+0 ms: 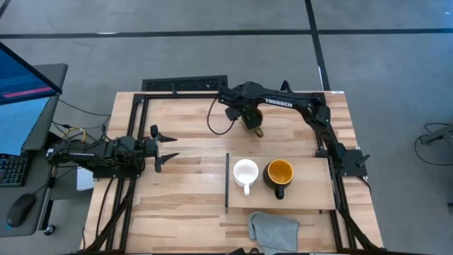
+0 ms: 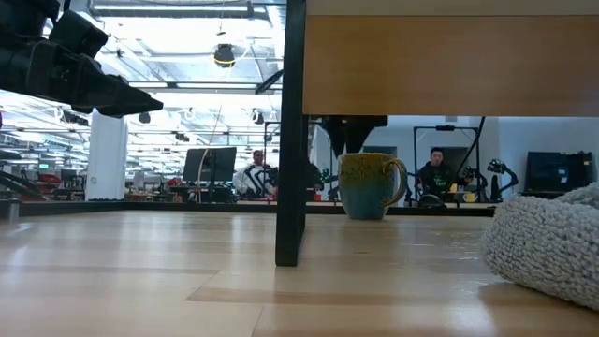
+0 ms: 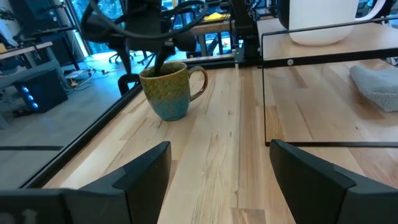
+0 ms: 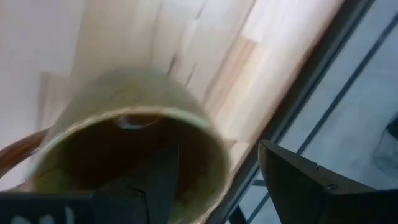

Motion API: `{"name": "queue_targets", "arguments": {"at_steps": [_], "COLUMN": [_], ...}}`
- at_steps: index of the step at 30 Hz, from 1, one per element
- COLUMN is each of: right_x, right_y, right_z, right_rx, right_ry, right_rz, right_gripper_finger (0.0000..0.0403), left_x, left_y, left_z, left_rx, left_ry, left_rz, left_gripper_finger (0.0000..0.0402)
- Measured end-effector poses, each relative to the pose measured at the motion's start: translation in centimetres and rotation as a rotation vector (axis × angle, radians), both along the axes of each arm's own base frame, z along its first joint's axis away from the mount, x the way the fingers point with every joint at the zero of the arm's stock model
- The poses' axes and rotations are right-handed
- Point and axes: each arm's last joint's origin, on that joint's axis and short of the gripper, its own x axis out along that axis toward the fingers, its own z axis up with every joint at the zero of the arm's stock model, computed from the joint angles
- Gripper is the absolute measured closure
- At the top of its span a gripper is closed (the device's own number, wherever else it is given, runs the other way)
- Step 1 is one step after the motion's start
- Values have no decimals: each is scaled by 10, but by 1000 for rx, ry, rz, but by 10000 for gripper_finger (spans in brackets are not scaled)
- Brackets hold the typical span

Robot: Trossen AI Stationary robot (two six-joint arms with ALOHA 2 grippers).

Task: Stack small to large cups/mugs on shelf
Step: Put the blue mug on the shelf

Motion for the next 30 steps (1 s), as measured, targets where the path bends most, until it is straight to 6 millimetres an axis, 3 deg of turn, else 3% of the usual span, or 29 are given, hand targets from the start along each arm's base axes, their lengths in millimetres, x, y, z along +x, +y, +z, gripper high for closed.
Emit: {"name": "queue_targets", "arguments": {"at_steps": [7, 21, 30], "right_x": [1, 2, 1], "right_y": [-1, -1, -3], "right_z": [-12, -11, -11], "right_rx": [7, 6, 21], "right_ry": [55, 40, 31], "right_rz": [6, 7, -14], "right_gripper_finger": [168, 278, 294], "left_x": [0, 0, 0], "left_y": [0, 0, 0], "left_z": [0, 0, 0], "left_rx": [0, 0, 0], "left_ry": [1, 1, 1], "left_rz": [0, 0, -1], "left_gripper_finger": [136, 136, 136]}}
